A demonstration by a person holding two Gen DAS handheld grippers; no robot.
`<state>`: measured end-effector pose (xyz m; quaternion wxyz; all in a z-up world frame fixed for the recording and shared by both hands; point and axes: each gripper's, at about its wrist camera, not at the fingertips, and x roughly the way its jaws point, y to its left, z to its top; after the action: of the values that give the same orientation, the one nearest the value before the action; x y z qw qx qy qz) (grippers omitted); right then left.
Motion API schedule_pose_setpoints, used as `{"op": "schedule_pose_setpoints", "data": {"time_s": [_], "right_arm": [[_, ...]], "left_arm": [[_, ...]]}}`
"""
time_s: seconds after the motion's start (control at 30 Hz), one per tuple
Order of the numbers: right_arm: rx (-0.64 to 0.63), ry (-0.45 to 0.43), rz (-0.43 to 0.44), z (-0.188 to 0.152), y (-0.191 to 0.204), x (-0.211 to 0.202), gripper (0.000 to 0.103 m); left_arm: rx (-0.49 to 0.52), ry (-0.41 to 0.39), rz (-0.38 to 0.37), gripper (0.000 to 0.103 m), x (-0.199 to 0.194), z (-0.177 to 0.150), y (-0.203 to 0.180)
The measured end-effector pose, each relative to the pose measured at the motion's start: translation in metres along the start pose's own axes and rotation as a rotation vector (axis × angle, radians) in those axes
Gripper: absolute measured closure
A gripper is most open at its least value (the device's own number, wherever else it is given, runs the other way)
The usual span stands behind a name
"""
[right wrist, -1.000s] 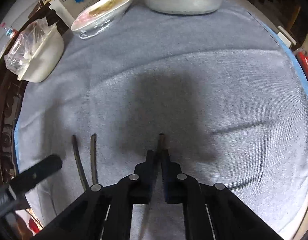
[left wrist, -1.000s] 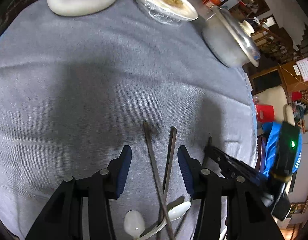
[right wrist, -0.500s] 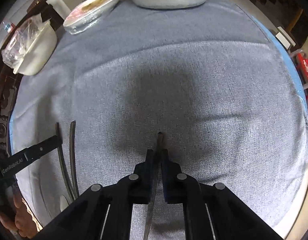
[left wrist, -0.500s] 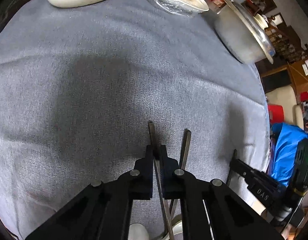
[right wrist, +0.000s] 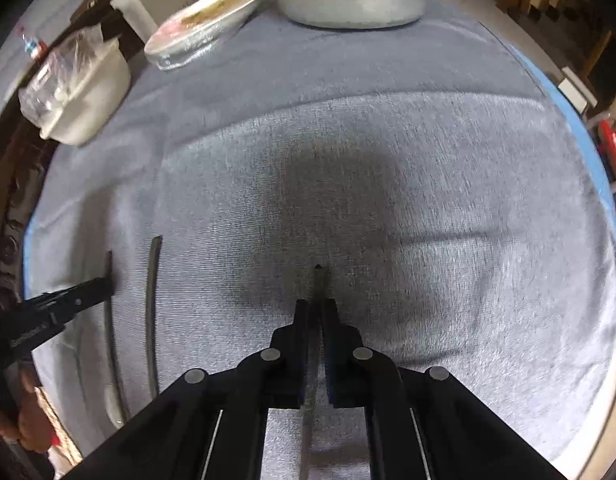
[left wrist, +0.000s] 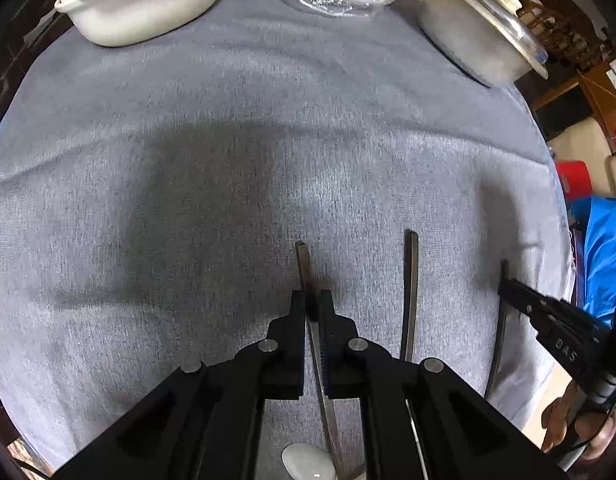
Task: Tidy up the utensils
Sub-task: 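Lift the single chopstick with the right gripper and lower it into the mesh holder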
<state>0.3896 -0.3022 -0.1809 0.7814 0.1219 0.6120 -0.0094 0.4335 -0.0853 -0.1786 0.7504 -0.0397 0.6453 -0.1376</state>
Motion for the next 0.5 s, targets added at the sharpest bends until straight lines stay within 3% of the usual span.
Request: {"op": "schedule_pose_setpoints", "data": {"time_s": [0.27,0.5], "right_arm": [[0.010,-0.136,0.071,-0.031,-0.009,-0.045,0.096],[0.042,-0.287,0.133,-0.061,-0.021,-0.104,0.096]], "left_arm": [[-0.003,-0.131,-0.002,0.098,-0.006,-0.016,0.003],[-0.005,-0.292,-0.056,0.098,-0.065,-0.045,0.013]]}}
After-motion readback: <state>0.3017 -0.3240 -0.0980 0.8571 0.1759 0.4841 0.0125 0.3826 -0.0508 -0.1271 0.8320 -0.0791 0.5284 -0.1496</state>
